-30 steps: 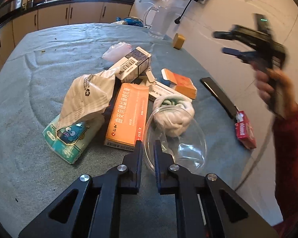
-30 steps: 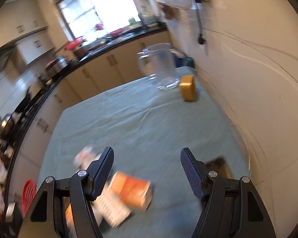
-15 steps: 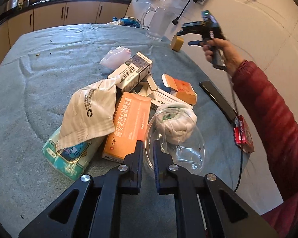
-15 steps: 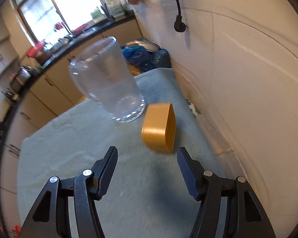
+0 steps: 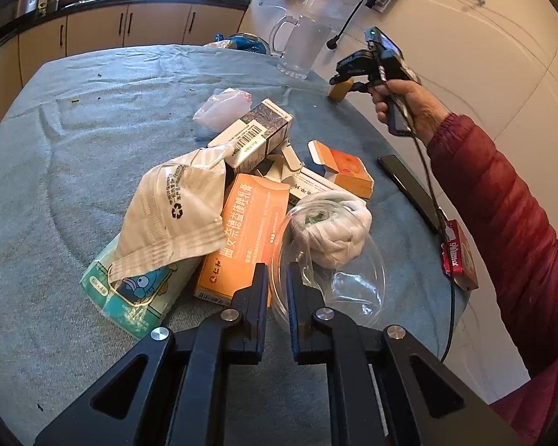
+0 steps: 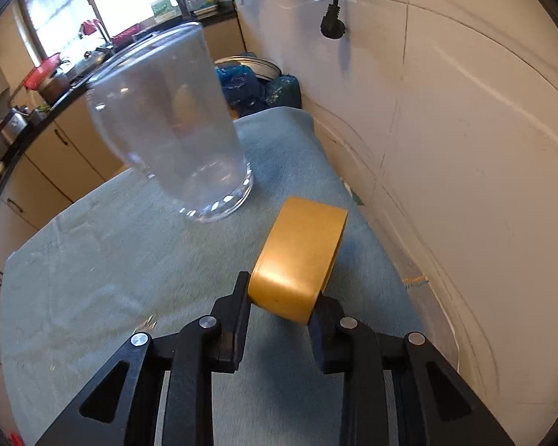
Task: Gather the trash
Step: 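Grasp the yellow plastic lid with the right tool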
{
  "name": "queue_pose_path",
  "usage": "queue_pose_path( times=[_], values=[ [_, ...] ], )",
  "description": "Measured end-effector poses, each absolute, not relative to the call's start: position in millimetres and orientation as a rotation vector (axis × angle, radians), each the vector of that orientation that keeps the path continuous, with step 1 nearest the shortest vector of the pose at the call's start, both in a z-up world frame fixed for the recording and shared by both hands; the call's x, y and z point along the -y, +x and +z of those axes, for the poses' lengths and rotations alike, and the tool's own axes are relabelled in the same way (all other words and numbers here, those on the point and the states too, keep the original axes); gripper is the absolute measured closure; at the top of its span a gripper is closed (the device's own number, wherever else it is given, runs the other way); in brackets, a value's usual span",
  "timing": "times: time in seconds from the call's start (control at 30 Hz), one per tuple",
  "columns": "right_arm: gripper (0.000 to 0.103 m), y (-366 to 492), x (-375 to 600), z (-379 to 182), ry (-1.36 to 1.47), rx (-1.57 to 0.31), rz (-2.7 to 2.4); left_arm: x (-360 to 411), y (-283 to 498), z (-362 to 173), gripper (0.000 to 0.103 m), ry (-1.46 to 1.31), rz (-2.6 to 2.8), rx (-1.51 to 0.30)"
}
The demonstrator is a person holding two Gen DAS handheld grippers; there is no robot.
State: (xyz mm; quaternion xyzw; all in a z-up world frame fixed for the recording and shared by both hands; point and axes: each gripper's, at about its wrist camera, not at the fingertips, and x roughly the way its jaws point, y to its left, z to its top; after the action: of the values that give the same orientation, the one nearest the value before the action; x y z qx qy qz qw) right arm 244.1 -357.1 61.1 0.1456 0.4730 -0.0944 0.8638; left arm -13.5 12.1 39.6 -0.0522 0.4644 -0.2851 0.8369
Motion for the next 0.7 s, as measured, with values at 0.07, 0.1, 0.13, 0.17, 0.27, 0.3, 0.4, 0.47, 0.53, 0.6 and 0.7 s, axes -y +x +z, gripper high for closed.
queue_pose_path(
  times=[0.07, 0.1, 0.13, 0.17, 0.27, 0.3, 0.4, 0.47, 0.53, 0.6, 0.7],
  values=[
    [0.073, 226, 347, 71, 0.292, -0.974, -0.16, -12, -17, 41, 0.093, -0.109, -0.599, -0.975],
    [0.073, 216, 342, 77, 0.293, -0.966, -0.136, -12, -19, 41, 0.093, -0.108, -0.599, -0.972],
    [0.073, 203, 336, 83, 0.295, -0.957, -0.103, -12, -21, 42, 0.093, -0.11, -0.597, -0.969],
    [0.073, 194, 332, 88, 0.295, -0.95, -0.083, -13, -23, 42, 0.093, -0.112, -0.598, -0.968],
    [0.073, 154, 312, 106, 0.302, -0.922, 0.024, -15, -28, 42, 0.094, -0.121, -0.59, -0.966],
    [0.073, 140, 304, 111, 0.304, -0.913, 0.062, -16, -30, 42, 0.094, -0.127, -0.588, -0.965],
    [0.073, 98, 277, 123, 0.301, -0.887, 0.183, -19, -36, 43, 0.094, -0.13, -0.579, -0.956],
    [0.073, 74, 259, 128, 0.291, -0.874, 0.254, -21, -41, 43, 0.094, -0.134, -0.573, -0.953],
    [0.073, 49, 243, 130, 0.287, -0.871, 0.312, -24, -45, 44, 0.094, -0.135, -0.564, -0.948],
    [0.073, 29, 227, 130, 0.272, -0.864, 0.354, -28, -49, 46, 0.094, -0.133, -0.551, -0.94],
    [0.073, 4, 206, 128, 0.253, -0.853, 0.412, -34, -55, 49, 0.095, -0.133, -0.537, -0.928]
  ],
)
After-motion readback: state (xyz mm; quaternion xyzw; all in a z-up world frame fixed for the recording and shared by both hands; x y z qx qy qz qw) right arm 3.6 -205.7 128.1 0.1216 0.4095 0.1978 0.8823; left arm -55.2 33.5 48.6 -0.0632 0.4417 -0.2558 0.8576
